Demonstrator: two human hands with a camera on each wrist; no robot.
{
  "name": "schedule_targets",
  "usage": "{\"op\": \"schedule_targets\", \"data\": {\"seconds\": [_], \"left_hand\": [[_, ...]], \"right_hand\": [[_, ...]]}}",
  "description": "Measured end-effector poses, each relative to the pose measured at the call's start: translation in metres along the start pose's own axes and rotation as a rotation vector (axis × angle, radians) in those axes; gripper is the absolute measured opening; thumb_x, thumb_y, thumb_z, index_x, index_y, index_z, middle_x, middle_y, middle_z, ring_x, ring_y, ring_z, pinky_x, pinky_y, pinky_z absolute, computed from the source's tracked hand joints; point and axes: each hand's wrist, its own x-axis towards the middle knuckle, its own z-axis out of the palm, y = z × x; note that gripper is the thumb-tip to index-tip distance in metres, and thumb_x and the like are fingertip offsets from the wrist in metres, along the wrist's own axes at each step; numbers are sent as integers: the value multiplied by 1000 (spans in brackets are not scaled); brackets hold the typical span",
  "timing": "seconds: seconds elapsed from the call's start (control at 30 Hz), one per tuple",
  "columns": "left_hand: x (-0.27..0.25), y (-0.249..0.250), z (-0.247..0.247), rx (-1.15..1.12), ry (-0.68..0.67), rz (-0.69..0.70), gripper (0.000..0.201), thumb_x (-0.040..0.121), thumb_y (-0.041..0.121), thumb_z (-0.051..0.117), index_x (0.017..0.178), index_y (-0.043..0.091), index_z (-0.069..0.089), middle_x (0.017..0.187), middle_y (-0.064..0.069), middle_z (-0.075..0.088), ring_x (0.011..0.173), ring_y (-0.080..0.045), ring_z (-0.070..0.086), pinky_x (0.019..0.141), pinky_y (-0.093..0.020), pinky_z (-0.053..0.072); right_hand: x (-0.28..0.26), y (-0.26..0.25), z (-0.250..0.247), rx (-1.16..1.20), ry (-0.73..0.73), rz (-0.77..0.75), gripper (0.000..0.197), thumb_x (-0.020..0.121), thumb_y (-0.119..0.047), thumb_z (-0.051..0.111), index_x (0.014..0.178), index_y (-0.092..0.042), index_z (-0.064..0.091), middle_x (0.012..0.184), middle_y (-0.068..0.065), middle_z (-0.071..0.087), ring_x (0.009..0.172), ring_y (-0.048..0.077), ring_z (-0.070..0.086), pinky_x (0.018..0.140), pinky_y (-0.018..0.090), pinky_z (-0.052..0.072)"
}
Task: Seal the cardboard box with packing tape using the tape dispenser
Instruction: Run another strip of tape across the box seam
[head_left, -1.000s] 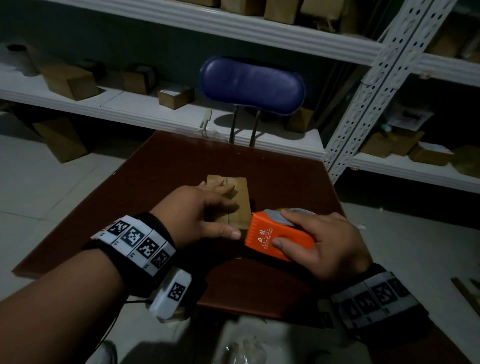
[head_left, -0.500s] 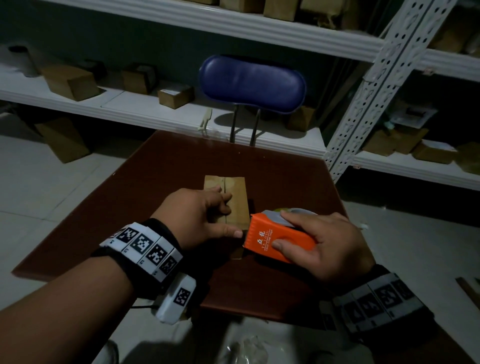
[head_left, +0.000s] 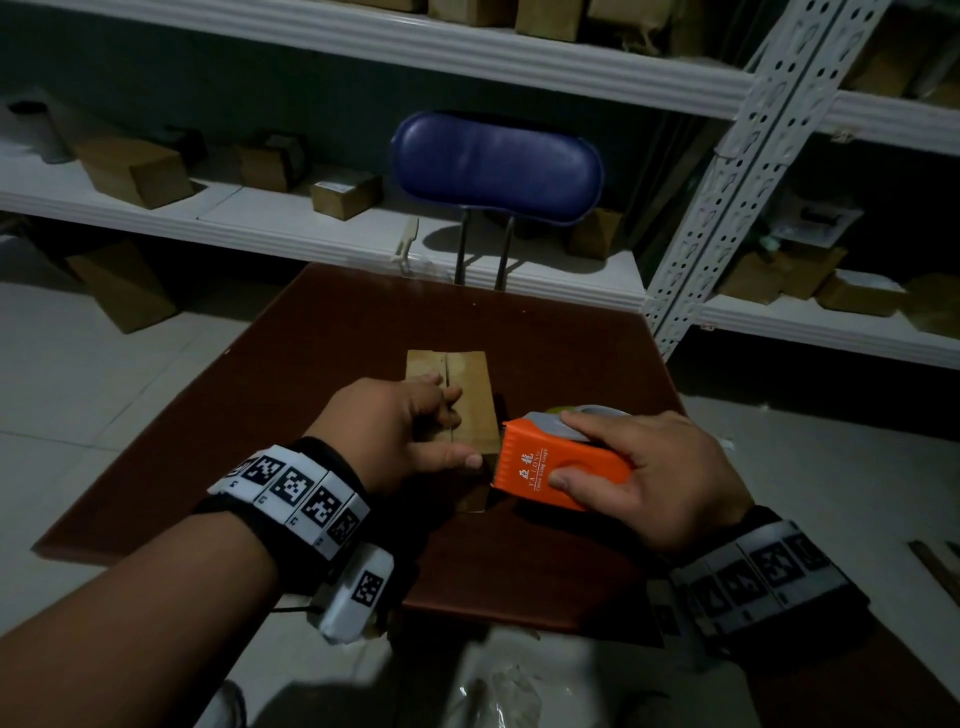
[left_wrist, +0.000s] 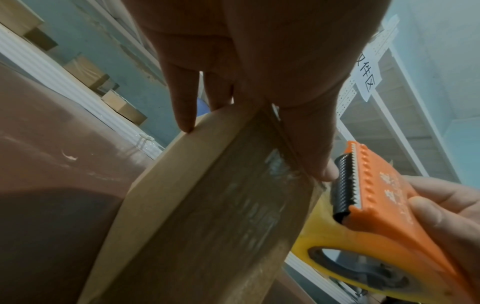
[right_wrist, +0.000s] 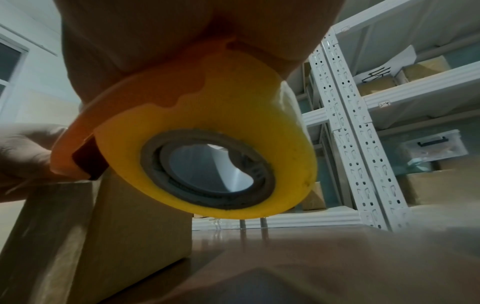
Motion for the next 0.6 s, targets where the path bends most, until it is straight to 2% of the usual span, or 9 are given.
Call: {"op": "schedule_targets", "data": {"seconds": [0.13, 0.23, 0.6], "left_hand": [[0, 1, 0, 11, 9, 6, 44, 64, 52, 85, 95, 22, 75, 134, 9, 63, 137, 0, 42, 110, -39, 45], [-1, 0, 0, 9, 12, 22, 48, 62, 57, 85, 95, 23, 75, 133, 9, 65, 136, -1, 44, 108, -39, 47], [-1, 3, -2, -3, -15, 2, 32, 64, 51, 85, 84, 33, 67, 134, 9, 64, 136, 2, 43, 111, -36, 44]], "right_hand": [[1, 1, 0, 12, -15, 20, 71, 80, -78, 53, 137, -35, 60, 128, -12, 69, 111, 10, 67, 97, 42, 51], [-1, 3, -2, 21, -12, 27, 71, 79, -78, 53, 136, -35, 61, 127, -11, 70, 110, 11, 68, 97, 43, 52], [-3, 4, -6, 41, -32, 30, 72, 78, -78, 54, 136, -35, 61, 126, -10, 70, 107, 11, 68, 97, 41, 52]]}}
